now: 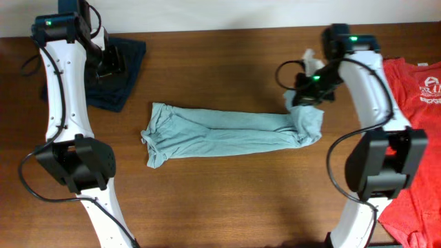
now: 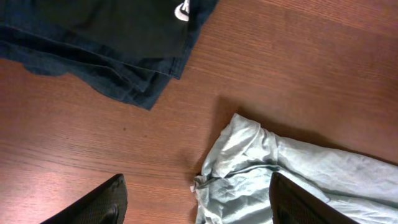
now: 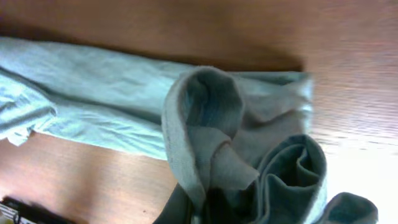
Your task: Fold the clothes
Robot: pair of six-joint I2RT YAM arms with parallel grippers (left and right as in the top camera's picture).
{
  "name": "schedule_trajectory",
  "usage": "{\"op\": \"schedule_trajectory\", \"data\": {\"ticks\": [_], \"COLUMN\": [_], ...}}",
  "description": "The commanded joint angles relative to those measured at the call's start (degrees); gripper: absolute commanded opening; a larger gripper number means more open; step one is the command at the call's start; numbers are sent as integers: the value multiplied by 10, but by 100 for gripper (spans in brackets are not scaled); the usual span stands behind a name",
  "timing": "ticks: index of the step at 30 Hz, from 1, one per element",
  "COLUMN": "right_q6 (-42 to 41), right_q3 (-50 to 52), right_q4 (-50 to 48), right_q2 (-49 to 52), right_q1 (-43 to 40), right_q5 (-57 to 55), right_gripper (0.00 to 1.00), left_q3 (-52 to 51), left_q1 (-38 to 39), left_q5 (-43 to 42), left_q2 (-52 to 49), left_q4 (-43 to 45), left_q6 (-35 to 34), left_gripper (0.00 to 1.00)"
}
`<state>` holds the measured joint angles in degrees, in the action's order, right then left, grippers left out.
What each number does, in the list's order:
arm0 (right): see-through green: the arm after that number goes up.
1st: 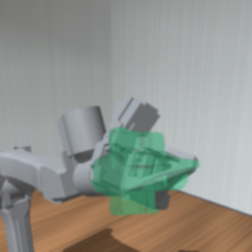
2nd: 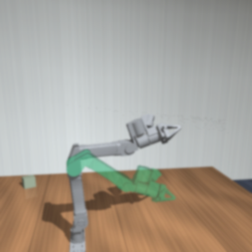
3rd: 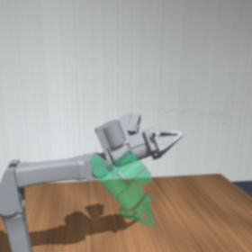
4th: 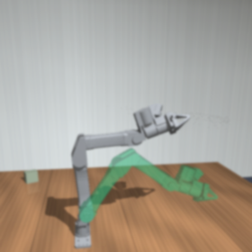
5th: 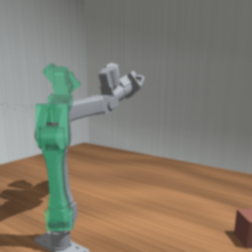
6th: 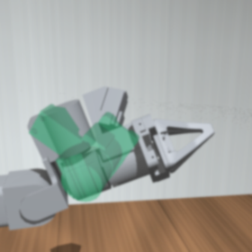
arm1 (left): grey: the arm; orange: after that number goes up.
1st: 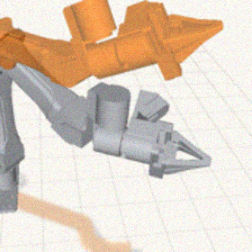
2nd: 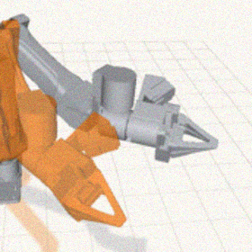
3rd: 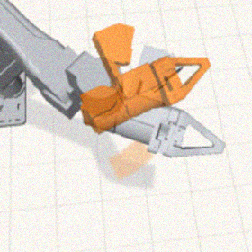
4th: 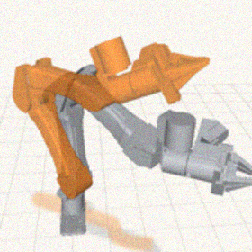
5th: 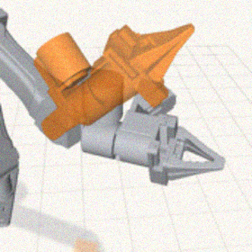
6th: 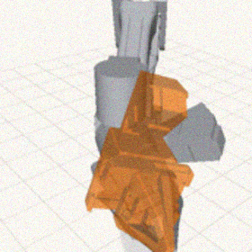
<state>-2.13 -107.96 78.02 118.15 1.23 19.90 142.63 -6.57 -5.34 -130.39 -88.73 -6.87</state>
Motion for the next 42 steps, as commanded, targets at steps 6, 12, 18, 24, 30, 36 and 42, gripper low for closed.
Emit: {"op": "schedule_trajectory", "data": {"ticks": [6,12,18,24,30,36,42], "right_q6": [-107,-157,-162,-172,-179,-155,-69], "right_q3": [-6,26,69,140,197,199,188], "right_q4": [-19,-89,-140,-208,-309,-351,-332], "right_q2": [3,3,4,5,5,5,2], "right_q1": [104,161,196,209,216,216,216], "right_q5": [-110,-116,-158,-145,-73,32,102], "right_gripper": [4,4,7,8,9,43,75], "left_q3": [8,8,8,8,8,8,8], "left_q1": [-1,-1,-1,-1,-1,-1,-1], "left_q5": [7,6,6,6,6,6,6], "left_q2": [0,0,0,0,0,0,0], "left_q4": [-2,-5,-8,-9,-9,-9,-9], "left_q6": [3,3,3,3,3,3,3], "left_gripper": [73,73,73,73,73,73,73]}}
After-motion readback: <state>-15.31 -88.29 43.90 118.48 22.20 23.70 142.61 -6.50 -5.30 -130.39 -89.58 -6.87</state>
